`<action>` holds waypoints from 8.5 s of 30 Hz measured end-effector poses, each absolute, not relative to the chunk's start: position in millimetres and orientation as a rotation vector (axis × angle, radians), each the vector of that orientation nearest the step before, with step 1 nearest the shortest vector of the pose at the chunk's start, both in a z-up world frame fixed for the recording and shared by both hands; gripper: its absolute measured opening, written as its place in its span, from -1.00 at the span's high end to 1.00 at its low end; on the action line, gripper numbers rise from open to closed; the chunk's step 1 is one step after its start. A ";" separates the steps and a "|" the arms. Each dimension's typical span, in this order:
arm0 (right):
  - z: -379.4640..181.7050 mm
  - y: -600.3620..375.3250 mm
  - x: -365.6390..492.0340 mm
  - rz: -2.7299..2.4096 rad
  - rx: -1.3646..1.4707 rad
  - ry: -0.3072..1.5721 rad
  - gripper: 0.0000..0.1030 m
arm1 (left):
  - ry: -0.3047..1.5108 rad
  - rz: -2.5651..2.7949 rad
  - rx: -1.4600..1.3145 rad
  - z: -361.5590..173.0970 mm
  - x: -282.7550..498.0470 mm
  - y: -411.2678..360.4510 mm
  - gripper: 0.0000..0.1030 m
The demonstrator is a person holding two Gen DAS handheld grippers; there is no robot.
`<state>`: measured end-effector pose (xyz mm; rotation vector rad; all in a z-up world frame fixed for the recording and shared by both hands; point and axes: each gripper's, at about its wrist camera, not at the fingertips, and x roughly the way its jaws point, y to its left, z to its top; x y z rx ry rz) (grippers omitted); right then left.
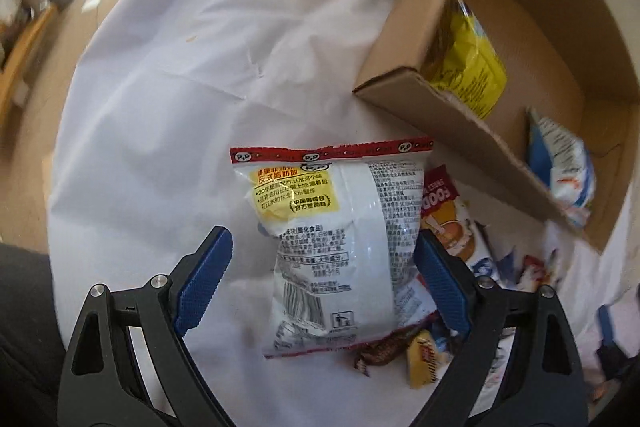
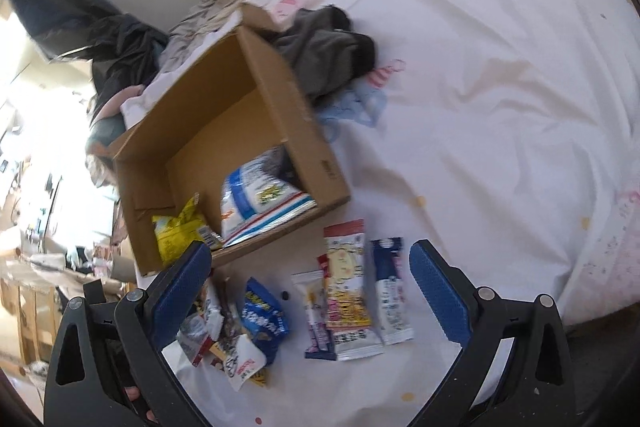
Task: Organize snacks
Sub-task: 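Grasp the white-and-red bread bag with the left tool while the right tool grasps a blue stick snack, then carry both snacks into the box and open both tools, then grasp the 'FOOD' rice cake packet with the left tool, then lift the rice cake packet with the left tool while the right tool grasps the chocolate bar and white packet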
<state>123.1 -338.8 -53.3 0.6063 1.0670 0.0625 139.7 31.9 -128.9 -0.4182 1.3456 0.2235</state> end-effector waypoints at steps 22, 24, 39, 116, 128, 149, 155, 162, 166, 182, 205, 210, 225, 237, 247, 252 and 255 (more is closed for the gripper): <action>-128.2 -310.2 148.6 -0.069 0.346 1.452 0.57 | 1.386 0.155 -0.393 -129.3 145.9 29.6 -0.04; -123.1 -312.7 148.2 -0.056 0.368 1.430 0.62 | 1.385 0.143 -0.390 -128.5 148.5 27.6 0.07; -63.6 -341.4 133.0 -0.033 0.556 1.121 0.63 | 1.282 0.112 -0.356 -84.9 137.2 43.3 0.31; -39.4 -253.8 257.4 0.176 0.237 0.990 0.56 | 1.071 -0.177 -0.048 -47.3 255.8 -58.4 -0.72; -28.9 -252.2 252.4 0.221 0.300 0.948 -0.47 | 0.991 -0.102 -0.041 -31.3 248.6 -46.5 -0.72; -12.5 -264.0 233.8 0.196 0.381 0.909 -0.54 | 0.969 -0.078 -0.099 -11.5 227.1 -29.2 -0.72; -4.9 -267.8 215.7 0.192 0.391 0.906 -0.55 | 0.950 -0.063 -0.088 -4.6 205.6 -19.1 -0.72; -1.2 -269.4 190.1 0.193 0.376 0.900 -0.55 | 0.938 -0.043 -0.089 1.0 180.0 -5.7 -0.72; -5.0 -270.8 173.5 0.193 0.379 0.917 -0.55 | 0.928 -0.048 -0.096 2.7 163.2 2.3 -0.72; -31.2 -289.7 139.9 0.156 0.492 1.016 -0.55 | 1.043 0.038 -0.238 -20.6 127.9 37.3 -0.72; -62.3 -319.8 142.1 0.126 0.723 1.115 -0.55 | 1.318 0.102 -0.570 -122.9 148.4 -19.4 0.41; -66.8 -316.7 146.1 0.142 0.751 1.132 -0.55 | 1.316 0.068 -0.497 -113.4 149.0 -18.5 0.48; -73.8 -229.6 143.2 0.333 0.422 1.249 -0.68 | 1.239 -0.027 -0.224 -45.4 105.5 30.6 0.48; -103.6 -105.9 111.0 0.467 -0.275 1.245 -0.72 | 1.197 0.010 -0.291 -46.6 108.0 41.9 0.48; -121.1 -88.5 111.1 0.437 -0.391 1.210 -0.68 | 1.191 -0.004 -0.356 -43.1 107.8 48.7 0.48; -119.2 -95.4 105.2 0.438 -0.405 1.168 -0.42 | 1.191 -0.007 -0.362 -43.3 108.0 49.0 0.48; -118.7 -106.3 99.8 0.456 -0.382 1.161 -0.33 | 1.189 -0.011 -0.366 -42.8 108.0 49.4 0.48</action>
